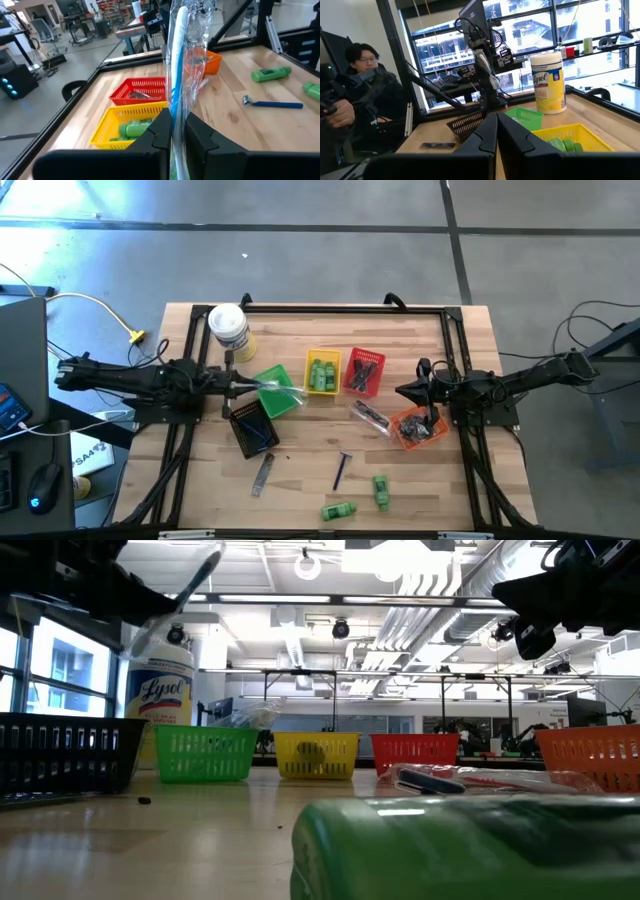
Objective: Pick & Place Travel size toiletries
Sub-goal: Put the blue toothbrush into the green bin
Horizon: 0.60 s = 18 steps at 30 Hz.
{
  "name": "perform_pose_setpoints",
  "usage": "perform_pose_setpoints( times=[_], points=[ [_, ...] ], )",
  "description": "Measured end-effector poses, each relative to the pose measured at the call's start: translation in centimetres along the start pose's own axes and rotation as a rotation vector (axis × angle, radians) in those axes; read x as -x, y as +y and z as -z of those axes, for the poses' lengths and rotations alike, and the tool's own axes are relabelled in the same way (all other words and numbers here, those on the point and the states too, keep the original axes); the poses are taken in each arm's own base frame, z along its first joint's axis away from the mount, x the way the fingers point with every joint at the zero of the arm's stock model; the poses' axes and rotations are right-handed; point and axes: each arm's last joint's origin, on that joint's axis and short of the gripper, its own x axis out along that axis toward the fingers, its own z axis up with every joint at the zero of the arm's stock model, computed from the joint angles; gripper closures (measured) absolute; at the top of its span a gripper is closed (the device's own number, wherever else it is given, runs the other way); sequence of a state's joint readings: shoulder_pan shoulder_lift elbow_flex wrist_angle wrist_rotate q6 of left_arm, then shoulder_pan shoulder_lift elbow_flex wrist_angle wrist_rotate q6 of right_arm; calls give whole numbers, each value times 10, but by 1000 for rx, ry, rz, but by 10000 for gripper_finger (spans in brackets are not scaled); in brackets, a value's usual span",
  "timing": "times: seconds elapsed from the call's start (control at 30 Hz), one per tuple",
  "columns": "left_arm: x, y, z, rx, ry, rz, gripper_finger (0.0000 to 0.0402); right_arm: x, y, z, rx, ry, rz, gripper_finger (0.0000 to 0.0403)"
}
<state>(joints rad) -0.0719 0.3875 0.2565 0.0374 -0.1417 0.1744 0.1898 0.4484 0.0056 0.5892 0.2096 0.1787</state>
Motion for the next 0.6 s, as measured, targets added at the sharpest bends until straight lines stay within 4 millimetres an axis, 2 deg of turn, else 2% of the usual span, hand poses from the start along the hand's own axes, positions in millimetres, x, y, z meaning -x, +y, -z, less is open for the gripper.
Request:
perform_pose_setpoints(
  times=[0.2,0.6],
  points=[
    [-20,-3,3,-17,35,-8,382,0,0,0,-1,-5,-1,399],
    [-60,-12,21,-173,113,23,382,0,0,-3,-6,-29,-5,399]
  ],
)
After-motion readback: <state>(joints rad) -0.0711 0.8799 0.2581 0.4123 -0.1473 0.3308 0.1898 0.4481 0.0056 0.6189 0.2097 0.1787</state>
